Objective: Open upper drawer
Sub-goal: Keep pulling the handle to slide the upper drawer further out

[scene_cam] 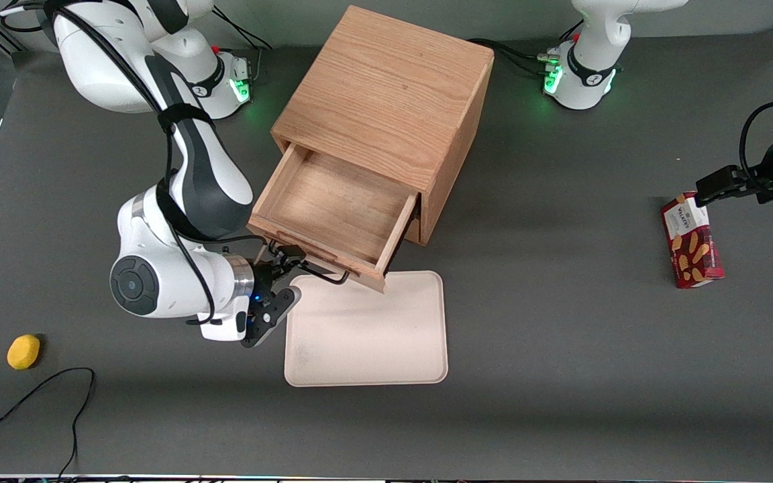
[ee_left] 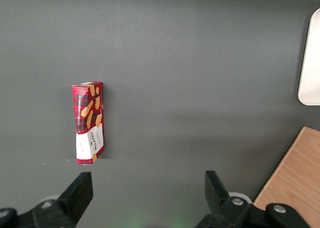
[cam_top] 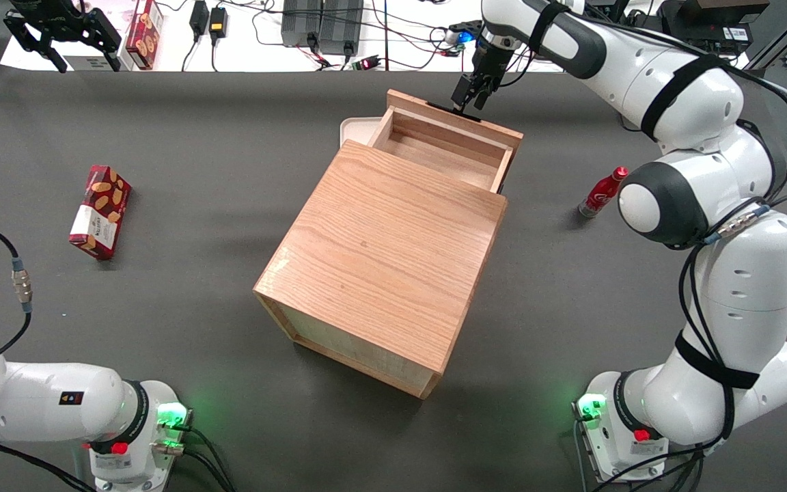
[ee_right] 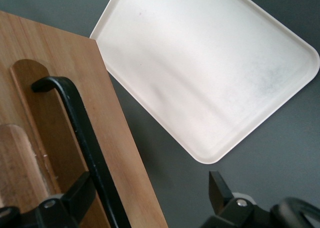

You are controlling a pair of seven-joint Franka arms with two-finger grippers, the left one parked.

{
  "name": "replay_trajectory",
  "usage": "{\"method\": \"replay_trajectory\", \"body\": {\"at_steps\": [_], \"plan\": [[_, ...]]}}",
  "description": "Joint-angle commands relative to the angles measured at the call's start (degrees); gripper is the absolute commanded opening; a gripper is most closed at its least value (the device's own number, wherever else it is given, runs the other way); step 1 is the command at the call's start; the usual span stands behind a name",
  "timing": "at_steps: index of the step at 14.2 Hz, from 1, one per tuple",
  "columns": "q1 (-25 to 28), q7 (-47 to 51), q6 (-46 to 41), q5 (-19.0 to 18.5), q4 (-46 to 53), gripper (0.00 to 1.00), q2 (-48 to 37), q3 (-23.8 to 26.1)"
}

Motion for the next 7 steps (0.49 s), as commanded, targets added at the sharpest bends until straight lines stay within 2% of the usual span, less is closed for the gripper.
{"method": "replay_trajectory", "body": {"at_steps": [1,7], "plan": [[-0.2,-1.2,0.7,-0.1,2.1,1.00,2.0,0.3],[-0.2,-1.8,0.8,-0.1,2.0,1.00,2.5,0.2]]}}
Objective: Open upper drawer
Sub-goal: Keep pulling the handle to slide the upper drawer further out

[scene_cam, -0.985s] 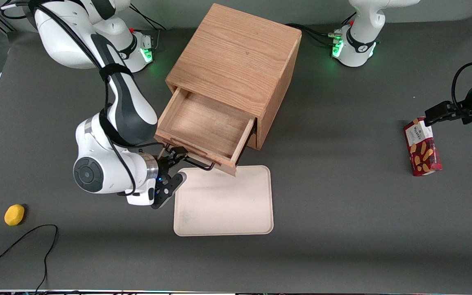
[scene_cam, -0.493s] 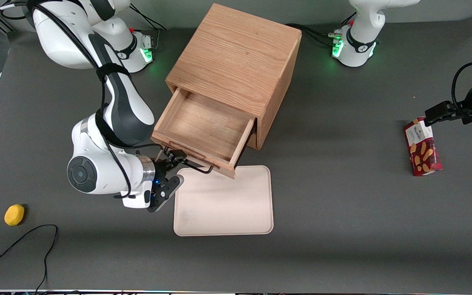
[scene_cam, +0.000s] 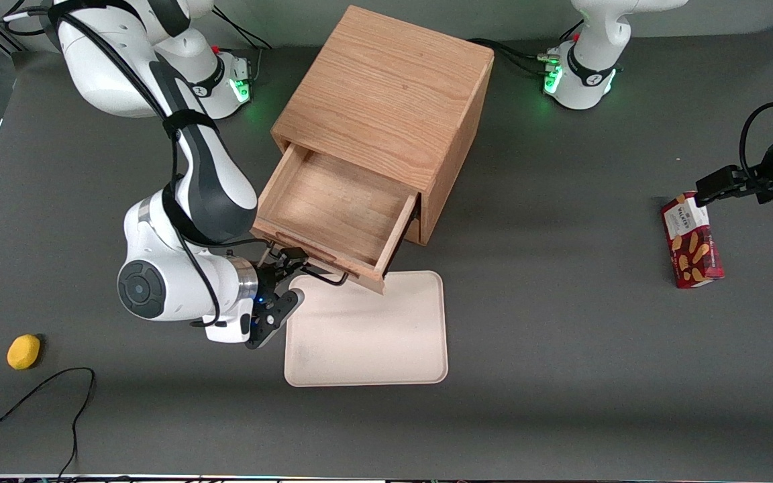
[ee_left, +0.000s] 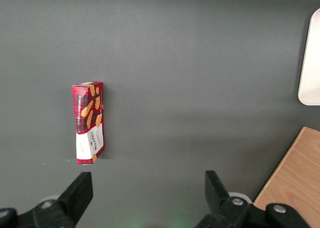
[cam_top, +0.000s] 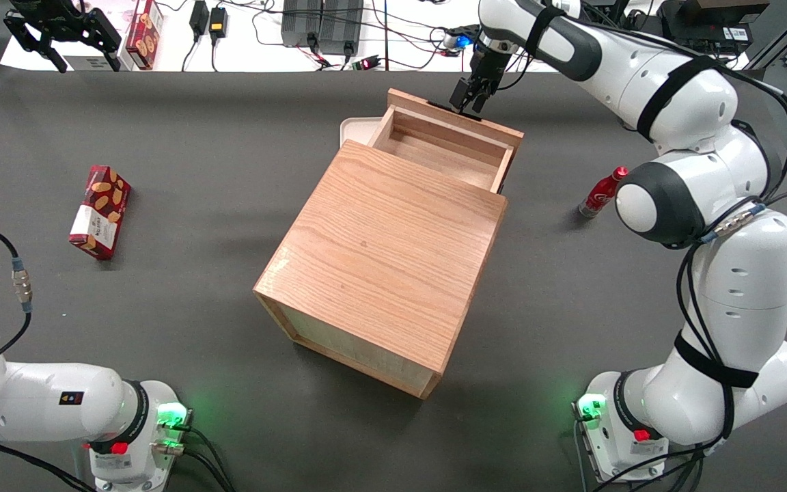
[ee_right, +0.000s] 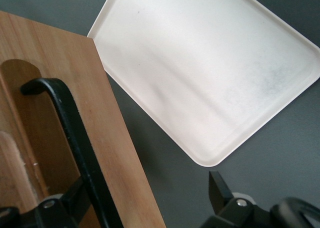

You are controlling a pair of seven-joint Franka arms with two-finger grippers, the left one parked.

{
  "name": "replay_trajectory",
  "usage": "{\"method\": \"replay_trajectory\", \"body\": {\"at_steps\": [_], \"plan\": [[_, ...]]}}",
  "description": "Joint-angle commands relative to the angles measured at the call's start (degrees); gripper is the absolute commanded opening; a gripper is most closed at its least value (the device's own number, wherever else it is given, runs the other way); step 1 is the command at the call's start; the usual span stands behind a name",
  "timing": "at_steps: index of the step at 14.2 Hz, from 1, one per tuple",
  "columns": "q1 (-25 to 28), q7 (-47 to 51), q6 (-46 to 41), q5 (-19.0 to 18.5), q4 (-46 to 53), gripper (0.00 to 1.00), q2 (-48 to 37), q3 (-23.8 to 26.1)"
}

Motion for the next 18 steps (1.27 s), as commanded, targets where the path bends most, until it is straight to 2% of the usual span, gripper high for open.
{"method": "replay_trajectory", "body": {"at_steps": [1,18], "plan": [[-0.3,-2.4,1.1,-0.1,2.0,1.00,1.6,0.0],[-3.7,-3.7,4.5,-0.6,2.5,1.00,2.0,-0.1]]}}
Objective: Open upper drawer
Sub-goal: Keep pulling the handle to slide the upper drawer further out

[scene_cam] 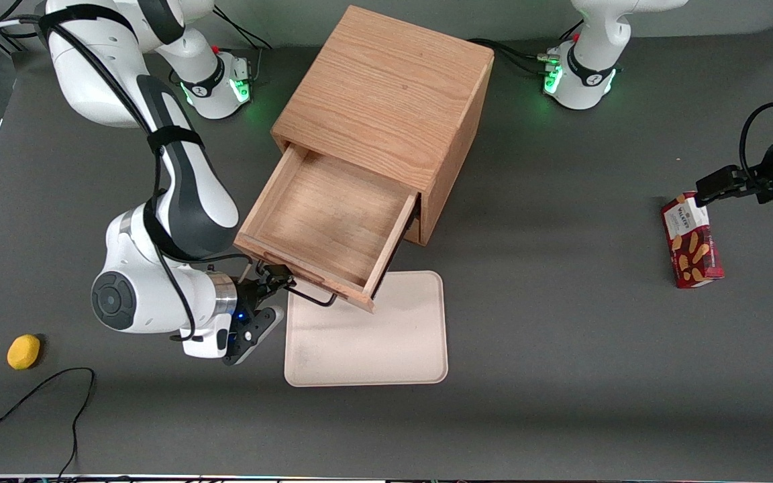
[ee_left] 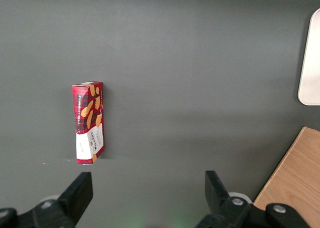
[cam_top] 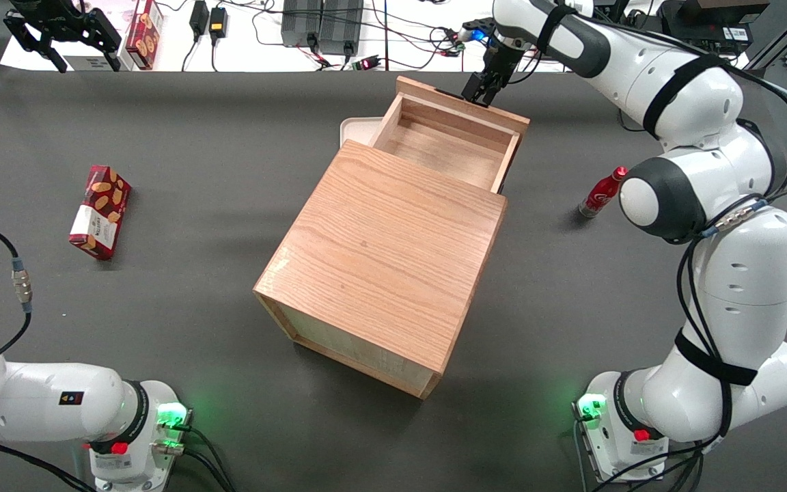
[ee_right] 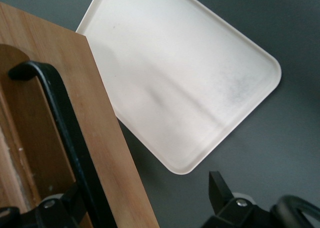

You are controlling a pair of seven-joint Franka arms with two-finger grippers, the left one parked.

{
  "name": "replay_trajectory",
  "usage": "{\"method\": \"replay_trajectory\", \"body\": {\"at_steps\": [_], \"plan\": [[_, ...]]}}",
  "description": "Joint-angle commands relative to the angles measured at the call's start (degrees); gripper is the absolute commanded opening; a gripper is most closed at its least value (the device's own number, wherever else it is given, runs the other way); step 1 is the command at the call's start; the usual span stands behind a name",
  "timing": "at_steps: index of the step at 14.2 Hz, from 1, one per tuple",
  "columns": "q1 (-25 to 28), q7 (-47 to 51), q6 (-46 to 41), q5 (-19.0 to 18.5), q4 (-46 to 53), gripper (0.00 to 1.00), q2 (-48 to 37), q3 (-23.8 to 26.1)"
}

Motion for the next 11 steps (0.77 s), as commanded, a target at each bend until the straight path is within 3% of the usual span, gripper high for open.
{"method": "replay_trajectory", "body": {"at_steps": [1,11], "plan": [[-0.8,-1.4,1.2,-0.6,2.5,1.00,1.2,0.3],[-1.4,-2.0,6.9,-0.6,2.5,1.00,1.3,0.3]]}}
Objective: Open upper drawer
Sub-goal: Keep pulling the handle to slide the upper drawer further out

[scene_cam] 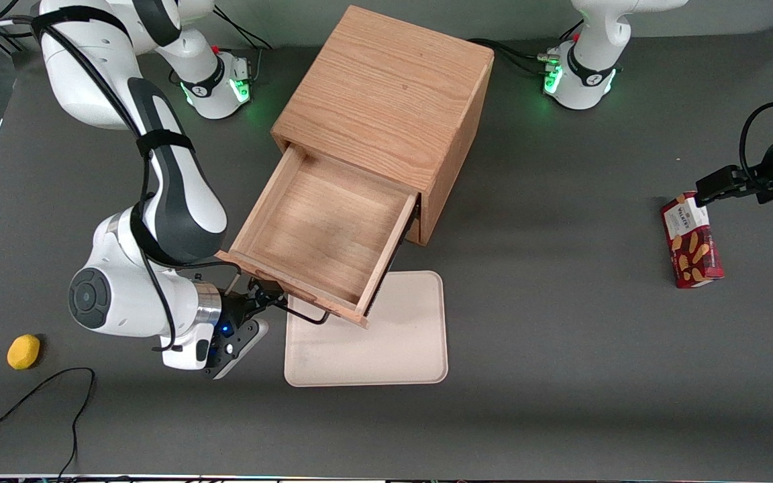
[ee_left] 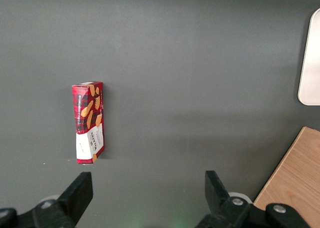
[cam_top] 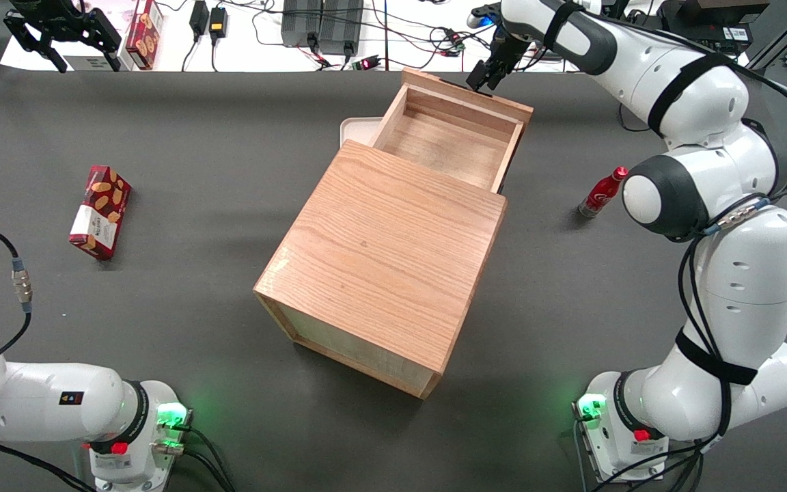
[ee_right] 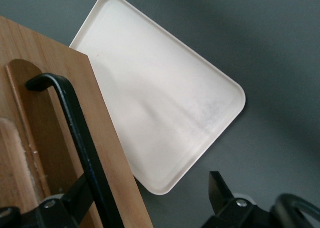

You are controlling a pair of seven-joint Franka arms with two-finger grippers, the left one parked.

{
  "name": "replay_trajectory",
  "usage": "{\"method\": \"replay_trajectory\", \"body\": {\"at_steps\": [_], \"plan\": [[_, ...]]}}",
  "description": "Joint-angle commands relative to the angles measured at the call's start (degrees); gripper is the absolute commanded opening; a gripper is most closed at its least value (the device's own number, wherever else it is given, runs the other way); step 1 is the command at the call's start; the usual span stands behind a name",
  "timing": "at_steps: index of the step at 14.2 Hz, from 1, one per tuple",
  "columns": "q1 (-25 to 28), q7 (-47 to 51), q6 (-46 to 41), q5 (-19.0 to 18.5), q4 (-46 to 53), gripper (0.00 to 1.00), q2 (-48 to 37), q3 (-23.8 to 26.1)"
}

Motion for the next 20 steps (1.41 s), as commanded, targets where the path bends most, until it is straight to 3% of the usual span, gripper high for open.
{"method": "replay_trajectory", "body": {"at_steps": [1,20], "plan": [[-0.5,-1.1,0.8,-0.5,2.2,1.00,1.3,0.3],[-2.5,-0.9,5.6,-0.3,2.2,1.00,1.3,0.3]]}}
